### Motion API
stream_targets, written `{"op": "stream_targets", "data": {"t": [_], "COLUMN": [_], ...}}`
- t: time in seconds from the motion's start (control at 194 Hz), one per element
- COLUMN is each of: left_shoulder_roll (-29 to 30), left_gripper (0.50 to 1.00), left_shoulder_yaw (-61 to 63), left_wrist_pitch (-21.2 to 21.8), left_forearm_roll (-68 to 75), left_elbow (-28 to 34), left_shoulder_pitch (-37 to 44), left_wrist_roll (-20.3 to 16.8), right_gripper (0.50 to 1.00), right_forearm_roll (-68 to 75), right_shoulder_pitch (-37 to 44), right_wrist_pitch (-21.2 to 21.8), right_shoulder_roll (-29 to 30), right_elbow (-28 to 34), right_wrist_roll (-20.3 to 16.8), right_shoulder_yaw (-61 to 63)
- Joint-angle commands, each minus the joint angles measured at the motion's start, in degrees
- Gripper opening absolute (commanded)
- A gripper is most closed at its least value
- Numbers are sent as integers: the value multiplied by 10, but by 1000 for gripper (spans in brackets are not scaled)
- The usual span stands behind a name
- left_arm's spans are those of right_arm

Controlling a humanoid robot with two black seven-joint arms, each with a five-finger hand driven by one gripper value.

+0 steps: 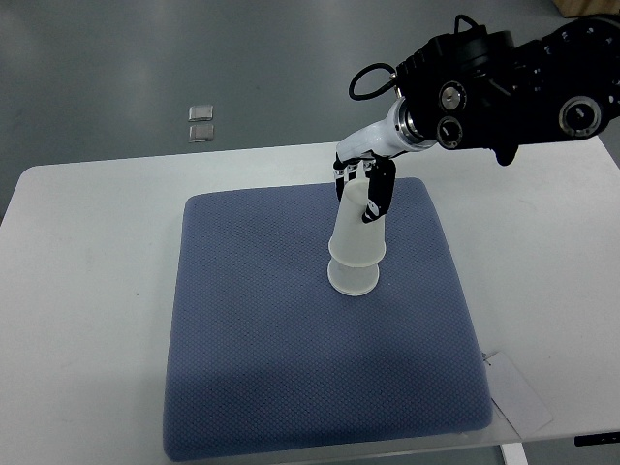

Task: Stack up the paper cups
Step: 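Press the held cup down over the lower cup with the right hand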

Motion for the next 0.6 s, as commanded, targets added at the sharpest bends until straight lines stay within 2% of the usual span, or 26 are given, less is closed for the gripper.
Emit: {"op": "stream_targets", "data": {"t": [0.0, 0.088, 0.175, 0.32, 0.469, 0.506, 0.593], "left_shoulder_roll": [0, 0, 0, 0, 0, 0, 0], "left_gripper": [1000, 1000, 1000, 1000, 1000, 1000, 1000], "left_shoulder_yaw": [0, 0, 0, 0, 0, 0, 0], "left_wrist_pitch": [0, 0, 0, 0, 0, 0, 0], "left_forearm_roll": [0, 0, 0, 0, 0, 0, 0], "left_elbow": [0, 0, 0, 0, 0, 0, 0], "left_shoulder_pitch": [0, 0, 0, 0, 0, 0, 0], "left_wrist_roll": [0, 0, 0, 0, -1, 0, 0], "right_gripper": [607, 617, 648, 735, 799, 831, 860], "right_forearm_roll": [0, 0, 0, 0, 0, 0, 0], "right_shoulder_pitch": [-5, -6, -6, -6, -6, -5, -5], "right_wrist_pitch": [-9, -11, -11, -10, -7, -7, -4], "right_shoulder_roll": [6, 8, 8, 8, 6, 6, 5], "right_elbow": [0, 0, 0, -1, -1, -1, -1], "right_wrist_roll": [1, 2, 2, 4, 4, 4, 4], "right_shoulder_yaw": [-7, -8, -8, -8, -8, -8, -8]}}
